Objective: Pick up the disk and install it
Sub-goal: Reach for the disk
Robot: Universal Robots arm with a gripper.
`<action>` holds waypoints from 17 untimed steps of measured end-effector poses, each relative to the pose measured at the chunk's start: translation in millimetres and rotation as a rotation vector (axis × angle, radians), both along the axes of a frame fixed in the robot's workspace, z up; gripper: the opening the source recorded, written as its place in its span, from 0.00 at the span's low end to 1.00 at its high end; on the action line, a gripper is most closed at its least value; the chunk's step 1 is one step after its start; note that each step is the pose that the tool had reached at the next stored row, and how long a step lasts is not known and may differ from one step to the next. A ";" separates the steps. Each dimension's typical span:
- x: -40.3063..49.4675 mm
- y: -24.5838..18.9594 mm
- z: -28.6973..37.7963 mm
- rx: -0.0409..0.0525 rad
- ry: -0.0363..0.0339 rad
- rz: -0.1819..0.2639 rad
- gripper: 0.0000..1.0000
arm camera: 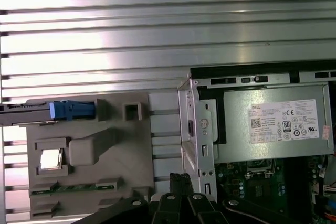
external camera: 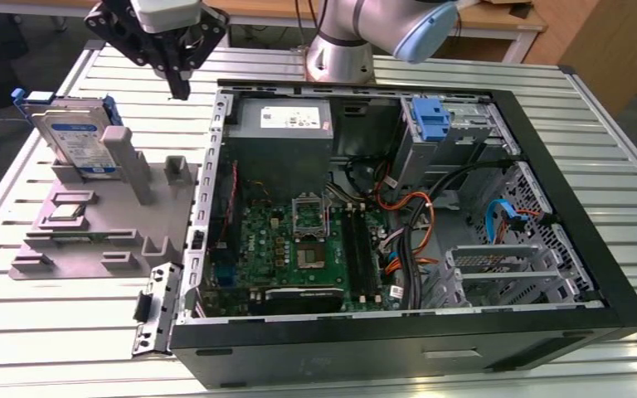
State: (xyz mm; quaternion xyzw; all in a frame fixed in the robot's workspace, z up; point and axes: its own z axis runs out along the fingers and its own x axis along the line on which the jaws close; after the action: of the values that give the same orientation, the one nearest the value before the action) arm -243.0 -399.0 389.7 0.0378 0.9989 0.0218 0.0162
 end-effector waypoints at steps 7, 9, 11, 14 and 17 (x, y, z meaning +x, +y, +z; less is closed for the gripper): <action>-10.8 0.0 -0.7 0.0000 -0.0001 0.000 0.10; -14.0 0.0 -0.9 0.0000 -0.0002 0.000 0.10; -16.7 0.0 -1.1 0.0000 -0.0002 0.000 0.10; -20.0 0.0 -1.5 0.0000 -0.0002 0.000 0.10; -23.5 0.0 -1.9 0.0000 -0.0002 0.000 0.10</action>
State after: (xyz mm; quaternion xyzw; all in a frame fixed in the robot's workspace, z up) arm -266.5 -398.9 387.8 0.0378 0.9989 0.0218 0.0164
